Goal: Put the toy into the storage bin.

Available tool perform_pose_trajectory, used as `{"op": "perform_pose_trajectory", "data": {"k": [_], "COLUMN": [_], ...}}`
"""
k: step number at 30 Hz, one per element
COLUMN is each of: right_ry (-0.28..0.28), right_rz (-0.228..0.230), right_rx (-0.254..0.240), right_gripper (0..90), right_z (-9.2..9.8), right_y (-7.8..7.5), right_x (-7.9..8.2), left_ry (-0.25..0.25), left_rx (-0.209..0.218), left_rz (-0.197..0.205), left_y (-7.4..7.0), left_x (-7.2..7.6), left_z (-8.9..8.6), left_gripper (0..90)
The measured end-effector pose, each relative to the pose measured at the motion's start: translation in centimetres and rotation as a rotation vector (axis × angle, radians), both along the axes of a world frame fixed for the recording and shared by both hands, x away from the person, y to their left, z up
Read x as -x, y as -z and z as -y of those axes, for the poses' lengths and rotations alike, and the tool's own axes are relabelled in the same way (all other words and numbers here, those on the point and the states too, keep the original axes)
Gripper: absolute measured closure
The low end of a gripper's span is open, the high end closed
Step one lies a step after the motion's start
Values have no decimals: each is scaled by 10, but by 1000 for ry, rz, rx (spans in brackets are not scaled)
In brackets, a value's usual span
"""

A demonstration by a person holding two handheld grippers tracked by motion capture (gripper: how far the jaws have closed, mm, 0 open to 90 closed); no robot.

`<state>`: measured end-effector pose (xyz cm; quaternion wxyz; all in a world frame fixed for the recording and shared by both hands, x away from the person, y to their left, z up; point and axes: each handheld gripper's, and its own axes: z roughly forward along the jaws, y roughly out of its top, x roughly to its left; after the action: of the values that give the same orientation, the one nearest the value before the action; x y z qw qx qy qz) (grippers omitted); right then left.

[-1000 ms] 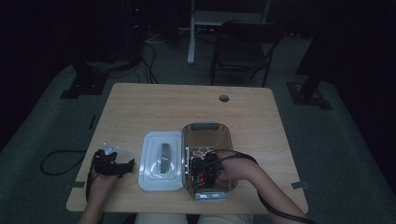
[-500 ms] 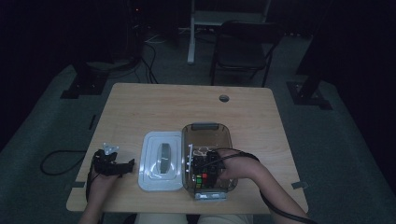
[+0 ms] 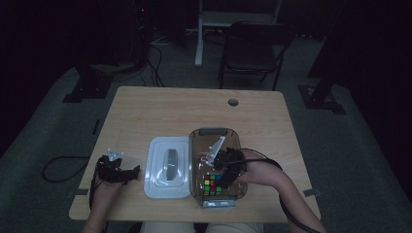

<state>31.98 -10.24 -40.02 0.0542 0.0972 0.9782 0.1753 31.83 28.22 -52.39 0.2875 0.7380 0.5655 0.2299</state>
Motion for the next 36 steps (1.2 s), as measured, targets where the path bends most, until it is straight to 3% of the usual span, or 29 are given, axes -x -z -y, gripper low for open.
{"op": "perform_pose_trajectory", "data": {"k": [1, 2, 3, 5, 6, 7, 9, 18, 23, 25, 27, 29, 36], "right_ry": [18, 43, 43, 84, 84, 116, 151, 296, 359, 398, 435, 481, 619], "right_rz": [3, 20, 20, 39, 39, 64, 88, 171, 227, 280, 288, 334, 383], "right_rx": [-25, -81, -81, -158, -158, -216, -273, -485, -544, -557, -582, -594, -657], "right_gripper": [231, 213, 213, 193, 193, 178, 174, 114, 114, 115, 115, 115, 115], "right_z": [4, 12, 12, 24, 24, 32, 40, 75, 92, 97, 103, 109, 134], "right_y": [-1, -3, -3, -6, -6, -8, -11, -18, -14, -10, -5, -1, 10], "right_x": [0, -1, -1, -1, -1, -1, -1, -2, 1, 3, 4, 6, 6], "left_ry": [0, 0, 0, 0, 0, 0, 0, 0, 2, 4, 4, 4, -11], "left_rx": [0, 0, 0, 0, 0, 0, 0, 0, 0, 0, 0, 0, -2], "left_rz": [-1, 0, 0, 0, 0, -1, 0, 0, 0, -2, -2, -2, -5], "left_y": [0, 0, 0, 0, 0, 0, 0, 0, 0, 0, 0, 0, 0], "left_x": [0, 0, 0, 0, 0, 0, 0, 0, 0, 0, 0, 0, -1], "left_z": [0, 0, 0, 0, 0, 0, 0, 0, 0, 0, 0, 0, 1], "left_gripper": [7, 7, 7, 7, 7, 7, 7, 7, 7, 7, 7, 7, 7]}}
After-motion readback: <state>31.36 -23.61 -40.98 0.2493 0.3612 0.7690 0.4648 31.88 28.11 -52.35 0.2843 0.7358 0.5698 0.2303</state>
